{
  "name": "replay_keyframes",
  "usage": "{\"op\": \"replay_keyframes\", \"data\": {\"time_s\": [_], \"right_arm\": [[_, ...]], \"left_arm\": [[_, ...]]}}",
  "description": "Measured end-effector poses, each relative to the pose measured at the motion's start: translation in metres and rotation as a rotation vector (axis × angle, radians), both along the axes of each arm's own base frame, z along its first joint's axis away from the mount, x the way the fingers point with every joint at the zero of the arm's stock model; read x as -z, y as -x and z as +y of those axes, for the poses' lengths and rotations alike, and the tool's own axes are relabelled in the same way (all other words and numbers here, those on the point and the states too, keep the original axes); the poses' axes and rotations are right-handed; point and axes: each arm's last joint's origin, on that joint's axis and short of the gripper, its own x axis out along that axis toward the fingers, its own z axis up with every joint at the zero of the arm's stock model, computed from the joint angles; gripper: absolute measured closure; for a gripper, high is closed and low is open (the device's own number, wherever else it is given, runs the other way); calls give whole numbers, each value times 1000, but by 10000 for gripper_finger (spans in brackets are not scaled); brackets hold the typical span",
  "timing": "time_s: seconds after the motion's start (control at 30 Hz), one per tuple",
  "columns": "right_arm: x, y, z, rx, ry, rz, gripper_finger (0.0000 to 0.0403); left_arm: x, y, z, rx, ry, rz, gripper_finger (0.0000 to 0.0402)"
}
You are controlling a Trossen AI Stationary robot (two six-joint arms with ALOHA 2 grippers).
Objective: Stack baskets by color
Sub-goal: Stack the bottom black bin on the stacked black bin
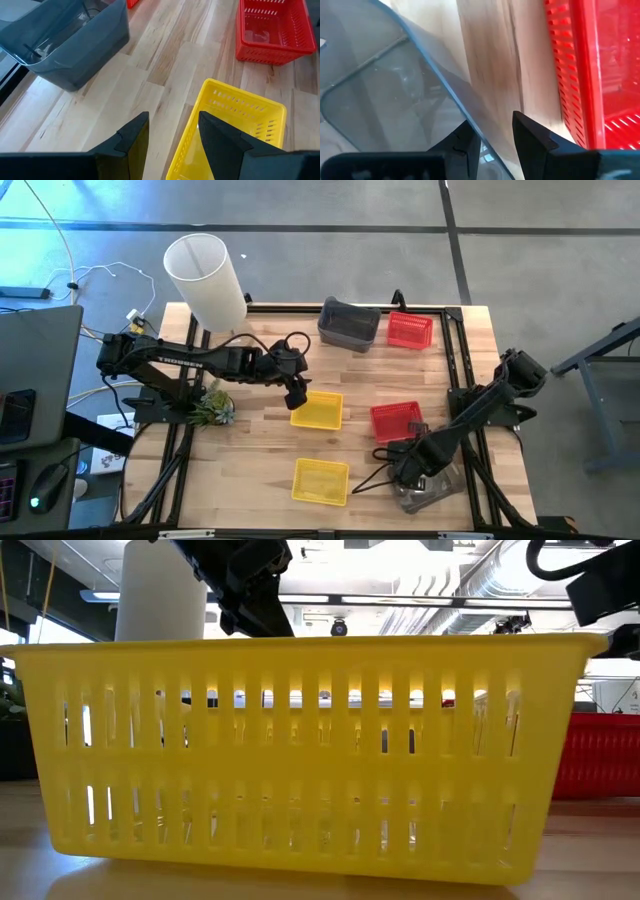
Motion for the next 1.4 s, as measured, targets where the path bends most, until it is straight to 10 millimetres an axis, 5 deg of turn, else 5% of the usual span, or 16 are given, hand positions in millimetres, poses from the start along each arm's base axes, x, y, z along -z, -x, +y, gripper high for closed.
{"op": "replay_keyframes", "data": {"time_s": [0.43,0.7,1.2,1.4], "right_arm": [[0,-8,2,-11,-34,-63,311],[0,-7,0,-19,-33,-41,395],[-1,-7,0,39,-35,-39,402],[-18,-12,3,43,-9,-68,403]], "left_arm": [[0,0,0,0,0,0,245],[0,0,0,26,-24,13,245],[0,0,0,30,-28,15,245],[0,0,0,36,-34,19,245]]}}
